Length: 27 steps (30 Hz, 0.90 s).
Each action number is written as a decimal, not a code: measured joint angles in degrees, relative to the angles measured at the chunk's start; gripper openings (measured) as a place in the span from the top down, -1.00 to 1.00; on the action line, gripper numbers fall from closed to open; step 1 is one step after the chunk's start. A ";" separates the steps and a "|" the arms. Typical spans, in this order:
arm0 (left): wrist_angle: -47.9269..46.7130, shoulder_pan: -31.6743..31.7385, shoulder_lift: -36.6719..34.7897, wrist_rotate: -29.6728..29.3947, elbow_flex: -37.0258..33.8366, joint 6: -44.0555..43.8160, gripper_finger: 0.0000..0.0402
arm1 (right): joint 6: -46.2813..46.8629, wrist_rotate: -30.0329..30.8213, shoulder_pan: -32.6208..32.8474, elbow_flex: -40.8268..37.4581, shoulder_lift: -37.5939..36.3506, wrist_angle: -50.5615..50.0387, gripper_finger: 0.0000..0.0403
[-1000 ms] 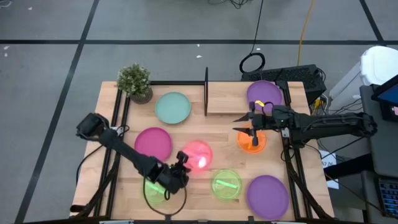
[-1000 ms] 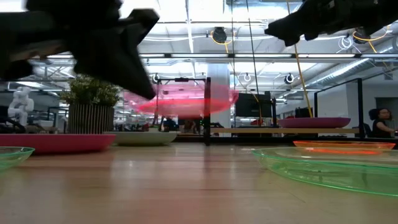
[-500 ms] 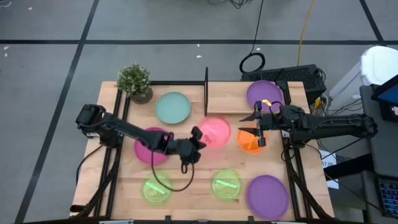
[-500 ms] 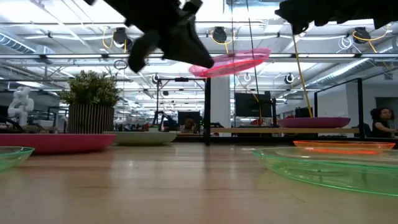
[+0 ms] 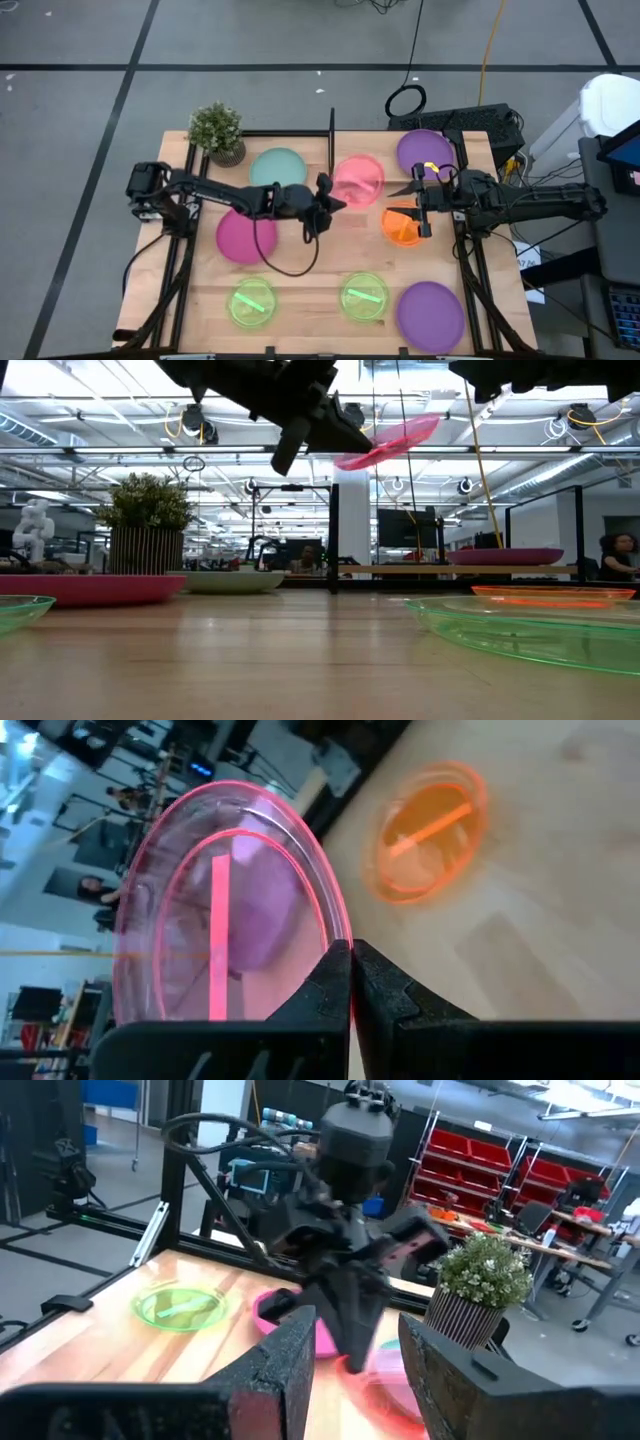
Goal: Place and stack plates onto a shelf
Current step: Put the small pink plate on the shelf
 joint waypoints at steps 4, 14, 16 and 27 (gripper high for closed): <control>3.53 2.05 0.78 1.67 0.00 0.38 0.99 | -0.48 0.00 -0.01 0.00 0.00 1.86 0.35; 0.52 5.74 12.21 3.05 13.67 0.51 0.99 | -3.03 0.00 -0.01 0.00 -0.01 4.99 0.35; -2.43 6.02 14.73 3.07 17.55 -1.03 0.99 | -3.12 0.00 -0.01 0.00 -0.07 4.99 0.35; -8.84 7.84 24.27 -2.33 26.64 -7.40 0.99 | -4.11 0.00 -0.01 0.00 -1.16 3.63 0.35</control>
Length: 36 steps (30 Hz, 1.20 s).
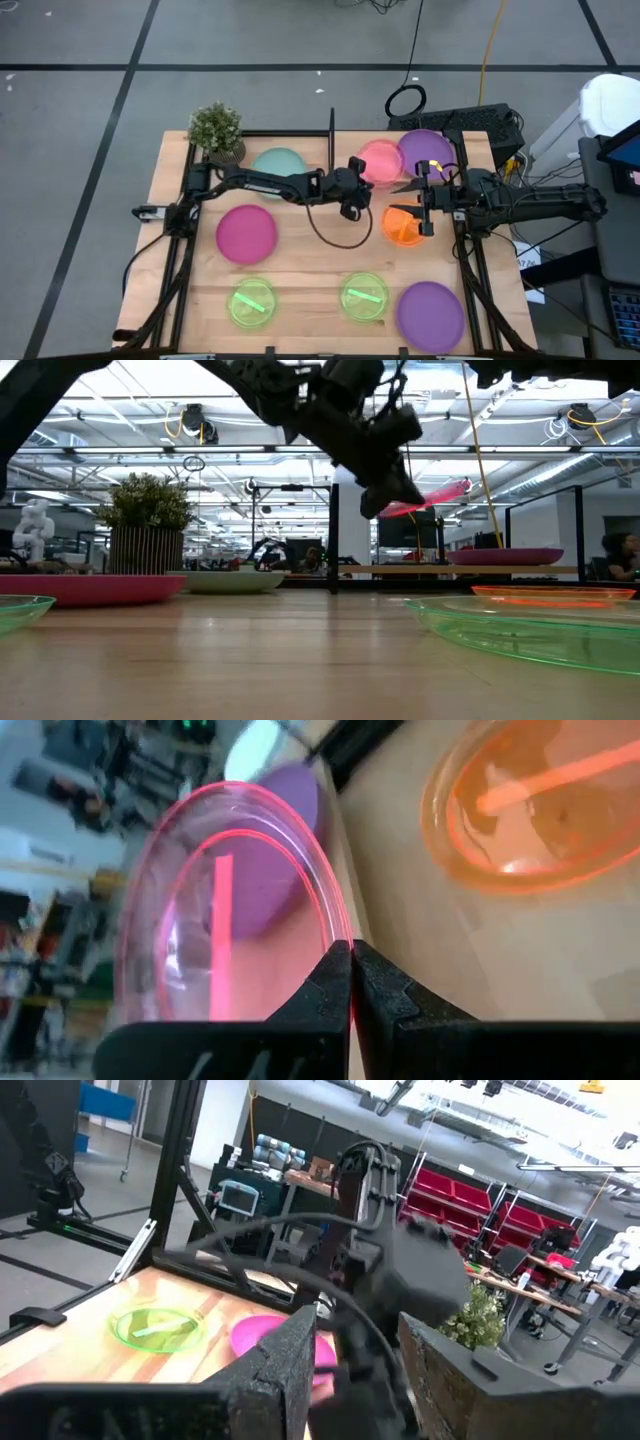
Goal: Place and stack plates onto a shelf
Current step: Put the small pink plate on the shelf
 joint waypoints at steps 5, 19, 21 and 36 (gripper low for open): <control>1.00 1.95 2.11 -2.19 -0.02 -2.71 0.99 | -0.12 0.00 0.00 0.00 -0.29 0.04 0.35; 4.22 3.22 5.10 -0.01 -0.02 -7.19 0.98 | -0.45 0.07 0.00 0.00 -0.50 0.28 0.35; 5.04 3.56 5.70 -0.22 -0.02 -7.45 0.96 | -0.44 0.07 0.00 0.00 -0.50 0.30 0.35; 1.85 5.32 5.80 -0.26 -0.07 -10.79 0.93 | -0.44 0.04 0.00 0.00 -0.50 0.11 0.35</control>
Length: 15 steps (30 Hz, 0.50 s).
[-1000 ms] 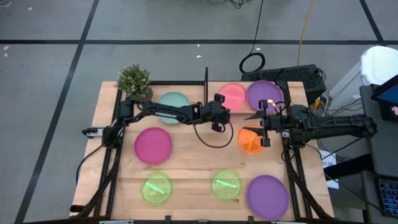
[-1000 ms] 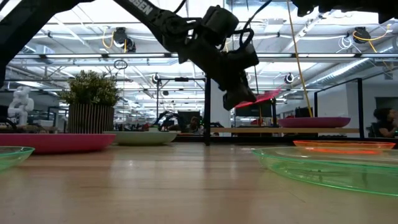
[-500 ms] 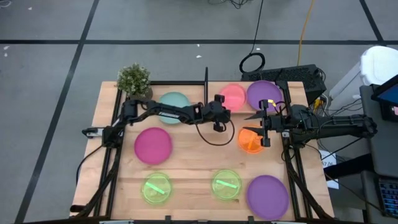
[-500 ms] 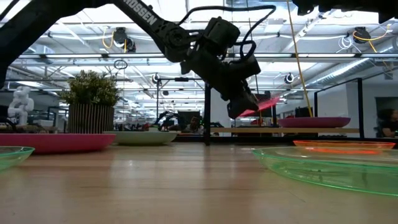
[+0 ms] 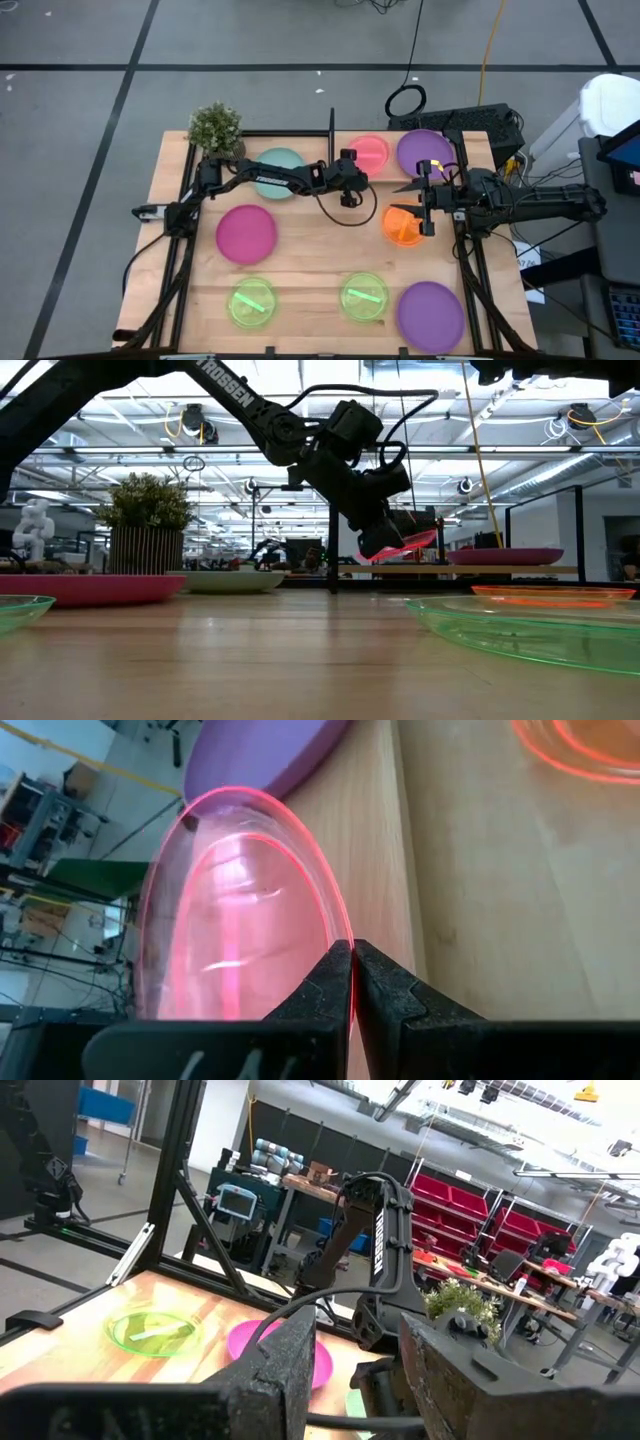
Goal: Place and stack plates onto a shelf
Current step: Put the small pink plate on the shelf
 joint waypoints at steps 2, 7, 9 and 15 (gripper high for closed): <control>0.16 0.26 -0.01 0.23 0.00 -0.98 0.93 | 0.00 0.00 -0.01 0.00 0.00 0.00 0.35; -0.75 1.00 -0.02 0.57 0.00 -3.93 0.93 | 0.00 0.00 0.00 0.00 0.00 0.00 0.35; -1.05 1.15 -0.02 0.57 0.00 -4.69 0.93 | 0.00 0.00 0.00 0.00 0.00 0.00 0.35; -1.05 1.29 -0.02 0.66 0.00 -6.30 0.93 | 0.02 0.00 0.00 0.00 0.00 -0.02 0.35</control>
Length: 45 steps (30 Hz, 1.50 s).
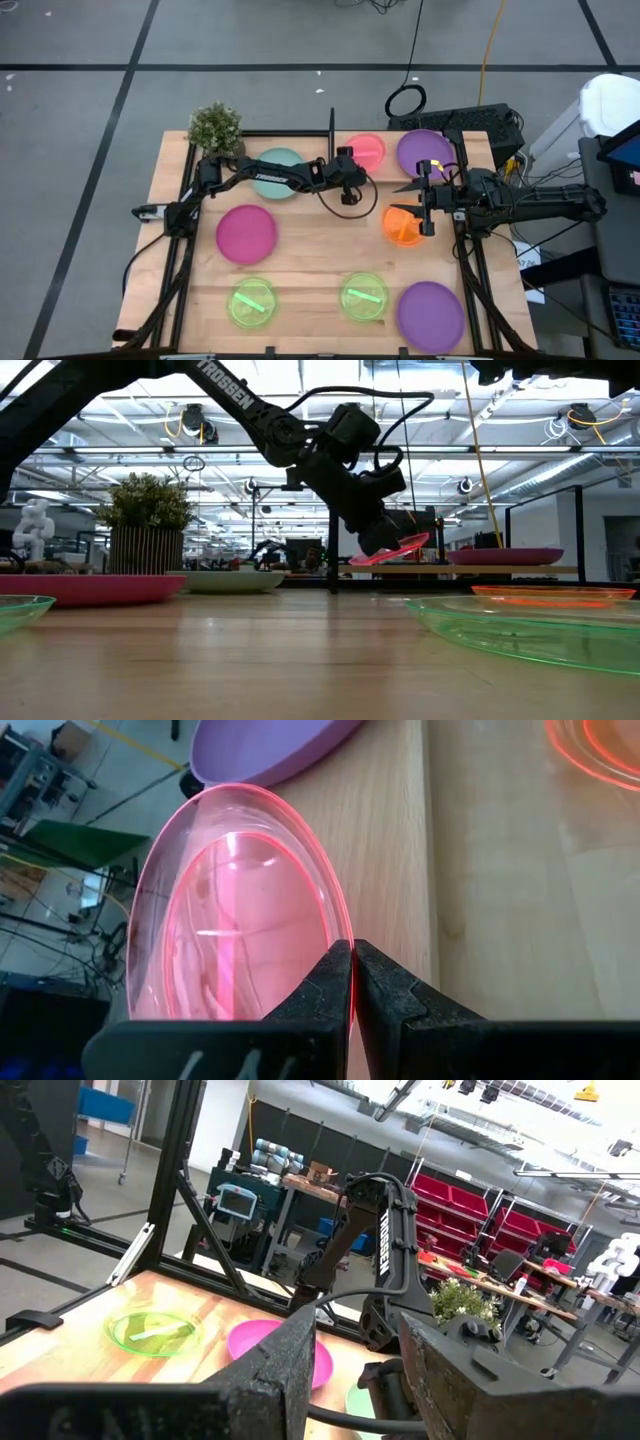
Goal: Place and stack plates onto a shelf
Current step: Put the small pink plate on the shelf, then stack the big violet plate on top of the big violet plate
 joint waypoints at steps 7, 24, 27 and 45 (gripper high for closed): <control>-0.17 0.07 0.00 0.32 0.00 -3.04 0.93 | 0.25 -0.02 0.00 0.00 0.00 0.00 0.35; -1.30 -0.09 -0.02 2.01 0.00 -5.06 0.62 | 0.63 -0.02 0.00 0.00 0.00 0.00 0.35; -1.28 -0.79 -0.07 1.88 0.00 -4.47 0.62 | 0.63 -0.02 -0.01 0.00 0.00 -0.23 0.35; -15.70 -11.95 -13.60 -1.04 -0.02 -13.79 0.62 | 9.43 2.81 0.21 0.03 0.00 -2.50 0.35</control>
